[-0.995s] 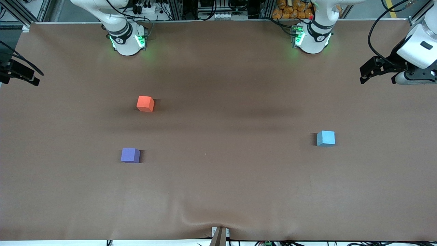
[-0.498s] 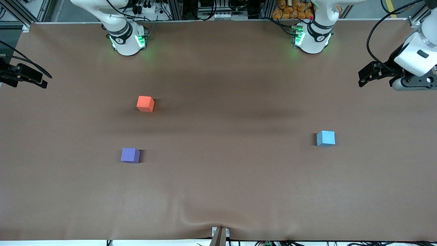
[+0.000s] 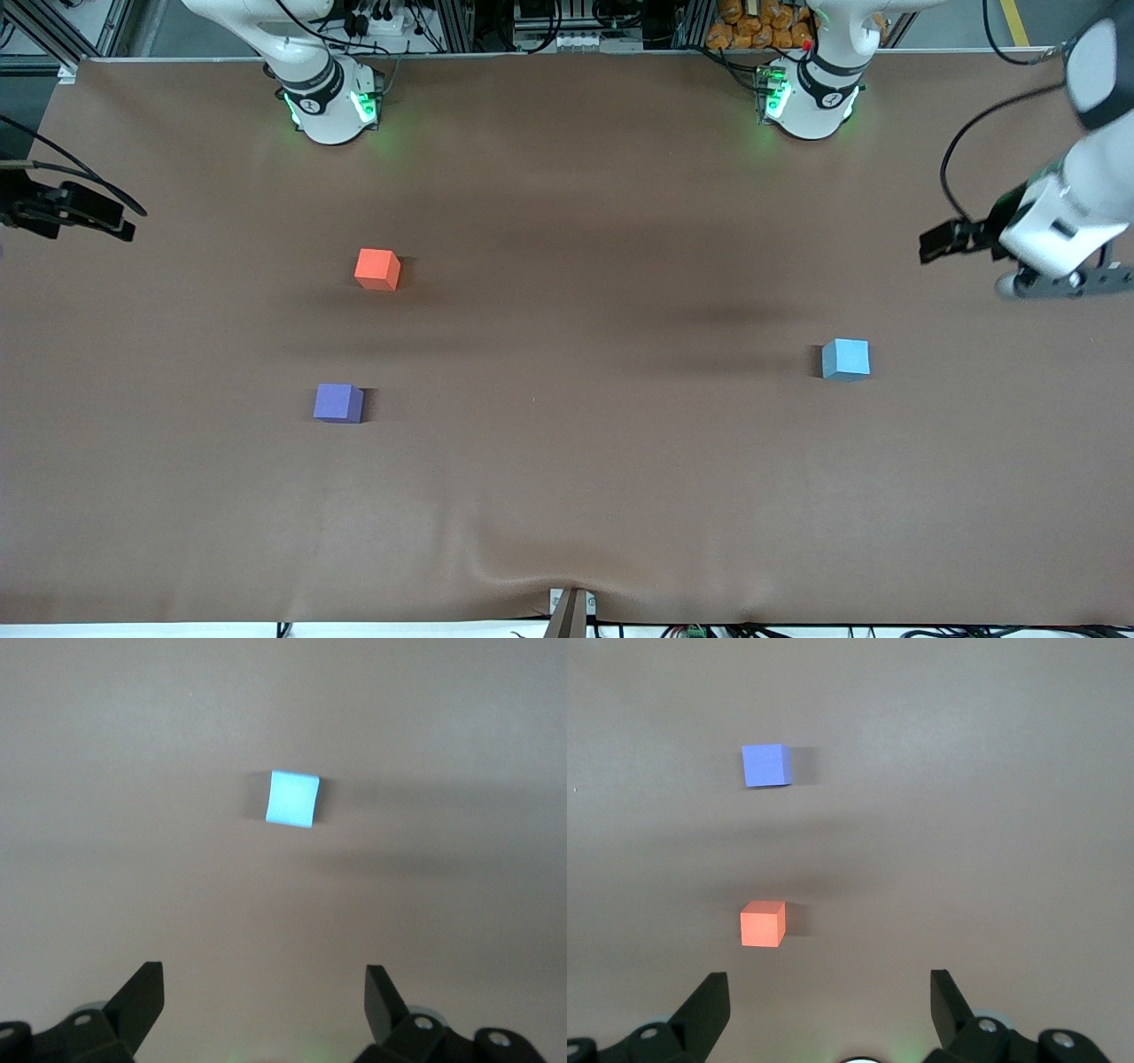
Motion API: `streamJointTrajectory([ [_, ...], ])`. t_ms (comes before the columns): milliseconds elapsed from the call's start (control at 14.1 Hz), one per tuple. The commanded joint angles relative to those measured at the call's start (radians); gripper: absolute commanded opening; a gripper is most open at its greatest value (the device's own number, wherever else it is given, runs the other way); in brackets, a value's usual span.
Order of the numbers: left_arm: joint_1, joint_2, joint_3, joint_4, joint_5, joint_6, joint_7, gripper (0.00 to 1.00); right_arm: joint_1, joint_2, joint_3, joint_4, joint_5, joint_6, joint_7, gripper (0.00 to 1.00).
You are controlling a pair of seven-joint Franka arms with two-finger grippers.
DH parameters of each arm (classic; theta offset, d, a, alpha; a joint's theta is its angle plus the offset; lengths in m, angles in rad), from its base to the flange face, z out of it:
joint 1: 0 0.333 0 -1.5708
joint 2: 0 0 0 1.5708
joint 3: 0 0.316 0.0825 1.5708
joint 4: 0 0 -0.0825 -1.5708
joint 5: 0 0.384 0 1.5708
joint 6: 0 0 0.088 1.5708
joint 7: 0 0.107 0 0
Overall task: Place blue block between orange and purple blocks
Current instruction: 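Lower the left gripper over the light blue block and close on it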
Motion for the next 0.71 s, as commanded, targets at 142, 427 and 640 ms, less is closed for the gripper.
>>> streamJointTrajectory([
  [142,0.012,0.087,-0.006,-0.199,-0.017,0.325,0.004,1.0,0.082,0.049,-0.002,0.007,0.013,0.018,0.001,1.0],
  [427,0.013,0.157,-0.004,-0.263,-0.009,0.461,0.011,1.0,0.162,0.095,-0.003,0.012,-0.001,0.088,0.002,1.0],
  [640,0.013,0.228,-0.004,-0.258,-0.009,0.504,0.011,1.0,0.18,0.137,-0.002,0.013,0.004,0.102,0.001,1.0],
])
